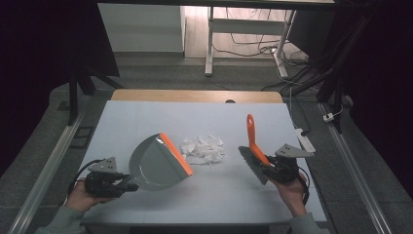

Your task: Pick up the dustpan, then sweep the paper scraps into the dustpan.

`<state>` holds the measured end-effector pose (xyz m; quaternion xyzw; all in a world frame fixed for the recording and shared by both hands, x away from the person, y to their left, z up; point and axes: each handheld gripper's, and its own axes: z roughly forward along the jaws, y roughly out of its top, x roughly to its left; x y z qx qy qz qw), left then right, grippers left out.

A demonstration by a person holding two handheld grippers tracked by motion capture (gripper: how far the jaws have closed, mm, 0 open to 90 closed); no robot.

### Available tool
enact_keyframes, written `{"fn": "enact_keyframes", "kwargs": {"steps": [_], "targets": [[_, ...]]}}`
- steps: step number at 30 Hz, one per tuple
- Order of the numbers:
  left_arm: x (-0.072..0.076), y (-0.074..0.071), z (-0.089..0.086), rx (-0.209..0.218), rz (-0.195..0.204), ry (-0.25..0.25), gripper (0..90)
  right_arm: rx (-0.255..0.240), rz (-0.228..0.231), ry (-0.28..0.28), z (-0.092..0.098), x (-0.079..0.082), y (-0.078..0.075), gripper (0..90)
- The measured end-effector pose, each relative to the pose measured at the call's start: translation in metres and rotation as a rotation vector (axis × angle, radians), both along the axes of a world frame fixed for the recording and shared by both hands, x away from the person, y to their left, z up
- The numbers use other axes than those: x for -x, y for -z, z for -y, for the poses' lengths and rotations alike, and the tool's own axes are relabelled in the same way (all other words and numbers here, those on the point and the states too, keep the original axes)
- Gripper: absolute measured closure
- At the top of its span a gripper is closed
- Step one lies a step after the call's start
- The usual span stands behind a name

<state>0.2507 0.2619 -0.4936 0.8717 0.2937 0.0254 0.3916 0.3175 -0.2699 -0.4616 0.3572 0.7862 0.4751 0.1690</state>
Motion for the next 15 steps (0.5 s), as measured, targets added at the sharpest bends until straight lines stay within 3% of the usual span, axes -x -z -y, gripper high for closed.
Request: {"fn": "enact_keyframes", "kwargs": {"steps": [15], "targets": [[-0.0005, 0.0034, 0.0042, -0.043, -0.026, 0.012, 61.2, -0.007, 0.013, 0.004, -0.0066, -0.0028, -0.0029, 70.2]]}}
